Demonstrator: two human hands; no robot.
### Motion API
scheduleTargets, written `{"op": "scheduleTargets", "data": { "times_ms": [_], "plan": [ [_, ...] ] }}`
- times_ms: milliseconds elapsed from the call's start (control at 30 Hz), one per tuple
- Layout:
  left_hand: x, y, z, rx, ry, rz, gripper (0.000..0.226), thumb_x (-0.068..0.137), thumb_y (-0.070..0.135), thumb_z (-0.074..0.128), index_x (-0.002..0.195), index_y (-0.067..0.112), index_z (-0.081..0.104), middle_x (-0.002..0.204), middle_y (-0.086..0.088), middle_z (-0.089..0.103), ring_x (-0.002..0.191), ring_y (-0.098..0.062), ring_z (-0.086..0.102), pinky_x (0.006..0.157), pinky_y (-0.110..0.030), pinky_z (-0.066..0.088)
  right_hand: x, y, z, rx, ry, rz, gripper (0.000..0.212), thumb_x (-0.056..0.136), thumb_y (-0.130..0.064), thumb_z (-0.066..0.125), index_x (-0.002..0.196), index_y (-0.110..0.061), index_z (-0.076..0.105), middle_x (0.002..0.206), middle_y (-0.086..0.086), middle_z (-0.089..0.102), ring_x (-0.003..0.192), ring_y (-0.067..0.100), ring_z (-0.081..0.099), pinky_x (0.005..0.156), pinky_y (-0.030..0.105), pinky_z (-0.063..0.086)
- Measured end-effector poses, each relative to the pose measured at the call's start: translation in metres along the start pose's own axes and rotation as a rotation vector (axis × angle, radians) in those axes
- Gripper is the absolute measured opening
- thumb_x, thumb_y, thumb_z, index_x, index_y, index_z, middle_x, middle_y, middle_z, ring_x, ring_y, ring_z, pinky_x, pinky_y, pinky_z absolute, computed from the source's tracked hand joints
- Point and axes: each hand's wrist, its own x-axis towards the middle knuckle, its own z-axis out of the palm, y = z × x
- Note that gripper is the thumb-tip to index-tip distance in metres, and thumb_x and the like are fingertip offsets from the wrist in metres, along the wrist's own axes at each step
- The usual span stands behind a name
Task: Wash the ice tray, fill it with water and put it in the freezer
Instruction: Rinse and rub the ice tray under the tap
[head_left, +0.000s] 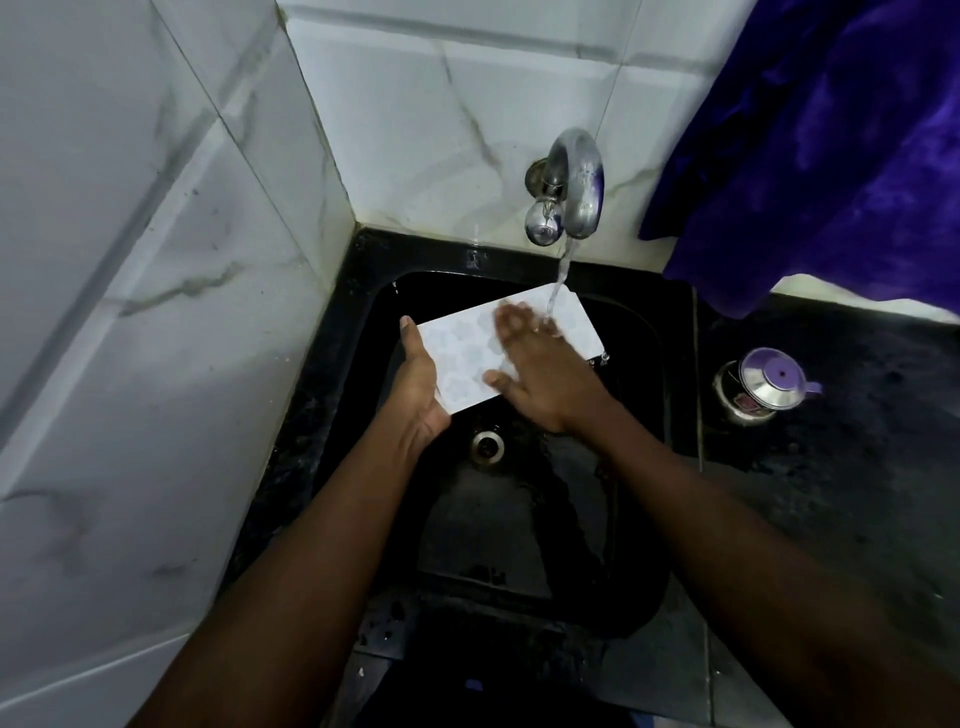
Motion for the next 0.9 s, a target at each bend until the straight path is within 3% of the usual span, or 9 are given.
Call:
{"op": "scheduleTargets", "data": {
  "times_ms": [100, 167, 267, 400, 533, 633, 700, 800, 900],
  "plan": [
    [-0.003, 0.004, -0.008, -0.031, 0.031, 0.032, 0.092, 0.099, 0.084, 0.018, 0.128, 0.014, 0.072, 0.118, -0.016, 0.08, 0.097, -0.032, 0.079, 0.076, -0.042, 0.063, 0.0, 0.036, -0.011, 0.035, 0.024, 0.186, 0.094, 0.1, -0.07, 0.011, 0.166, -0.004, 0.006, 0.174, 0.018, 0.008, 0.162, 0.033, 0.003, 0.131, 0.049, 0.004],
    [-0.004, 0.005, -0.013, -0.016, 0.041, 0.036, 0.09, 0.099, 0.083, 0.017, 0.124, 0.016, 0.072, 0.111, -0.014, 0.082, 0.093, -0.03, 0.08, 0.071, -0.04, 0.064, 0.011, 0.045, -0.021, 0.26, 0.148, 0.271, 0.078, 0.104, -0.054, 0.025, 0.161, -0.001, 0.029, 0.168, 0.018, 0.03, 0.158, 0.034, 0.023, 0.13, 0.048, 0.018],
    [-0.006, 0.002, -0.015, -0.019, 0.034, 0.032, 0.09, 0.099, 0.084, 0.016, 0.125, 0.018, 0.071, 0.108, -0.013, 0.082, 0.091, -0.03, 0.082, 0.065, -0.04, 0.066, 0.041, 0.035, -0.055, 0.774, 0.482, 0.536, 0.047, 0.098, -0.033, 0.042, 0.126, -0.002, 0.064, 0.12, 0.013, 0.068, 0.113, 0.026, 0.063, 0.097, 0.033, 0.046],
    [-0.01, -0.003, -0.013, -0.016, 0.032, 0.038, 0.091, 0.099, 0.084, 0.016, 0.128, 0.018, 0.071, 0.107, -0.013, 0.082, 0.09, -0.03, 0.082, 0.066, -0.04, 0.066, 0.089, 0.037, -0.093, 1.011, 0.596, 0.742, 0.022, 0.089, -0.028, 0.057, 0.069, -0.018, 0.058, 0.071, -0.002, 0.059, 0.074, 0.021, 0.058, 0.069, 0.036, 0.045],
    [-0.013, -0.008, -0.012, -0.031, 0.038, 0.02, 0.093, 0.099, 0.084, 0.016, 0.13, 0.017, 0.071, 0.115, -0.014, 0.081, 0.095, -0.031, 0.081, 0.072, -0.042, 0.065, 0.107, 0.036, -0.099, 1.214, 0.489, 0.696, 0.021, 0.088, -0.039, 0.078, 0.081, -0.025, 0.064, 0.079, -0.009, 0.067, 0.073, 0.012, 0.067, 0.067, 0.03, 0.057],
    [-0.016, -0.009, -0.013, -0.036, 0.044, 0.015, 0.091, 0.1, 0.082, 0.015, 0.122, 0.016, 0.073, 0.11, -0.014, 0.082, 0.091, -0.029, 0.08, 0.076, -0.043, 0.062, 0.101, 0.035, -0.102, 1.526, 0.451, 0.693, 0.017, 0.103, -0.006, 0.055, 0.092, -0.009, 0.067, 0.063, -0.001, 0.067, 0.049, 0.013, 0.058, 0.048, 0.026, 0.048],
    [-0.019, -0.009, -0.014, -0.027, 0.047, 0.003, 0.09, 0.1, 0.081, 0.015, 0.117, 0.016, 0.074, 0.102, -0.013, 0.083, 0.086, -0.03, 0.081, 0.077, -0.044, 0.061, 0.093, 0.04, -0.106, 1.552, 0.417, 0.701, 0.018, 0.103, 0.0, 0.051, 0.098, -0.002, 0.069, 0.065, 0.005, 0.068, 0.055, 0.018, 0.061, 0.056, 0.033, 0.057],
    [-0.021, -0.008, -0.019, 0.0, 0.06, 0.004, 0.088, 0.101, 0.08, 0.016, 0.113, 0.016, 0.074, 0.104, -0.014, 0.083, 0.08, -0.029, 0.082, 0.074, -0.045, 0.06, 0.072, 0.052, -0.108, 1.467, 0.303, 0.678, 0.031, 0.108, -0.026, 0.051, 0.106, -0.002, 0.07, 0.09, 0.016, 0.07, 0.074, 0.025, 0.069, 0.074, 0.036, 0.063],
    [-0.025, -0.007, -0.025, 0.035, 0.047, 0.0, 0.087, 0.101, 0.08, 0.016, 0.114, 0.016, 0.074, 0.098, -0.013, 0.083, 0.08, -0.029, 0.082, 0.074, -0.046, 0.061, 0.044, 0.063, -0.086, 1.105, 0.206, 0.72, 0.041, 0.102, -0.048, 0.054, 0.099, -0.011, 0.072, 0.093, 0.01, 0.073, 0.071, 0.019, 0.064, 0.066, 0.031, 0.051]
  ]
}}
